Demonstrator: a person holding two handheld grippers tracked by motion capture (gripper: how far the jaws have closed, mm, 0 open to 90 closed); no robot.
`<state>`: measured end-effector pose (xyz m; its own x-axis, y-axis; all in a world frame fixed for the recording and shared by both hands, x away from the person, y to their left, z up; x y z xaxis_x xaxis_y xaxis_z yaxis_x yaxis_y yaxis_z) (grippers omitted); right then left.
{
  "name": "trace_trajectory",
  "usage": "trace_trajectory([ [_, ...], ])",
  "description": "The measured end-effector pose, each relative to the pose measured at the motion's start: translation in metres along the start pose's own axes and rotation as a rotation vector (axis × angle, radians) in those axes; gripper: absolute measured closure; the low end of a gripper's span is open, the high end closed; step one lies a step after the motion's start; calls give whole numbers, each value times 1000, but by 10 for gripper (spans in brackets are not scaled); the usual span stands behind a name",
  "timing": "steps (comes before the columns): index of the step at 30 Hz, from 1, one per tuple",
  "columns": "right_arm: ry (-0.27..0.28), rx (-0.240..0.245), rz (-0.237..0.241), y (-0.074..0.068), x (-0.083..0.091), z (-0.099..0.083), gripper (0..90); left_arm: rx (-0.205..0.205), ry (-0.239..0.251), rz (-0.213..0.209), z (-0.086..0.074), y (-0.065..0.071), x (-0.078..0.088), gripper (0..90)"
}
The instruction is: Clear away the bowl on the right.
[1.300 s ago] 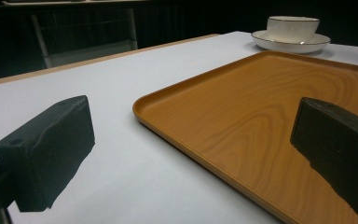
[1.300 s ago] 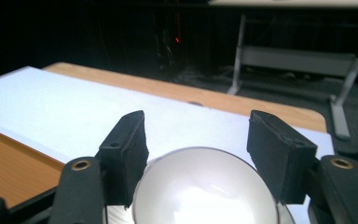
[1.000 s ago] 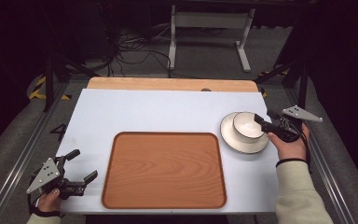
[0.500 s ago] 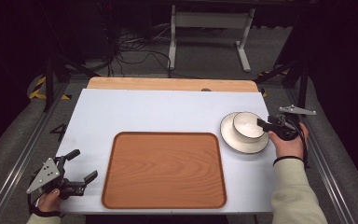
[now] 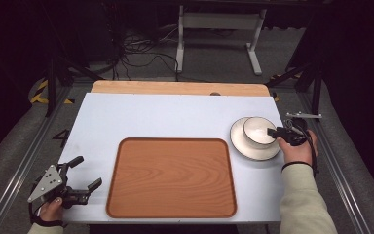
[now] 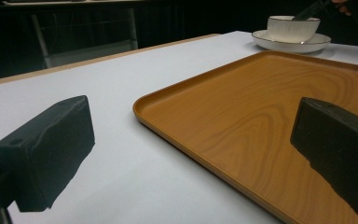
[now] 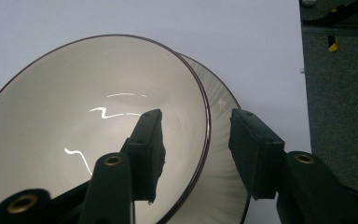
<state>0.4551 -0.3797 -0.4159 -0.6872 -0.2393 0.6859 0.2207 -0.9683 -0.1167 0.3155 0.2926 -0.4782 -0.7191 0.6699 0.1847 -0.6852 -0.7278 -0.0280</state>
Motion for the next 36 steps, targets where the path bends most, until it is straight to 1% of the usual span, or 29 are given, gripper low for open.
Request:
trace_trajectory([
  [3, -21, -8, 0, -1, -2, -1, 588, 2, 0, 1, 0, 0, 0, 3],
  [7, -51, -21, -20, -1, -6, -2, 625, 0, 0, 0, 0, 0, 0, 3],
  [10, -68, -40, -24, -1, -8, -3, 664, 2, 0, 1, 0, 0, 0, 3],
  [12, -71, -46, -23, -1, -9, -3, 675, 3, 3, 3, 0, 0, 0, 3],
  [14, -71, -58, -17, -1, -9, -3, 705, 3, 3, 2, 0, 0, 0, 3],
  [17, -73, -63, -22, -2, -9, -3, 754, 3, 2, 3, 0, 0, 0, 3],
  [18, -75, -67, -31, -4, -9, -3, 770, 3, 2, 3, 0, 0, 0, 3],
  [21, -76, -70, -42, -4, -10, -3, 779, 3, 2, 4, 0, 0, 0, 3],
  [25, -74, -87, -68, -5, -9, -3, 819, 3, 2, 3, 0, 0, 0, 3],
  [28, -75, -106, -70, -5, -9, -3, 821, 3, 1, 3, 0, 0, 0, 3],
  [29, -74, -118, -76, -5, -8, -3, 822, 4, 1, 4, 0, 0, 0, 3],
  [32, -64, -144, -73, -6, -7, -3, 825, 4, 1, 4, 0, 0, 0, 3],
  [36, -50, -151, -74, -8, -4, -1, 822, 2, -2, 2, 0, 0, 0, 3],
])
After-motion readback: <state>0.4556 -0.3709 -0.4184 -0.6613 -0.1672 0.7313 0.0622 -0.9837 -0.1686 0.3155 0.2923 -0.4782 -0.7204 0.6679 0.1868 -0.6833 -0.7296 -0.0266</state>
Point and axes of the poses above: each handheld gripper's, and its own axes: x roughly backward along the jaws, z roughly out of its top, y roughly to its right, the point moved 2 cm from there along -x, roughly forward along the jaws, and after that the axes turned 3 degrees about z, right-handed, at the moved point
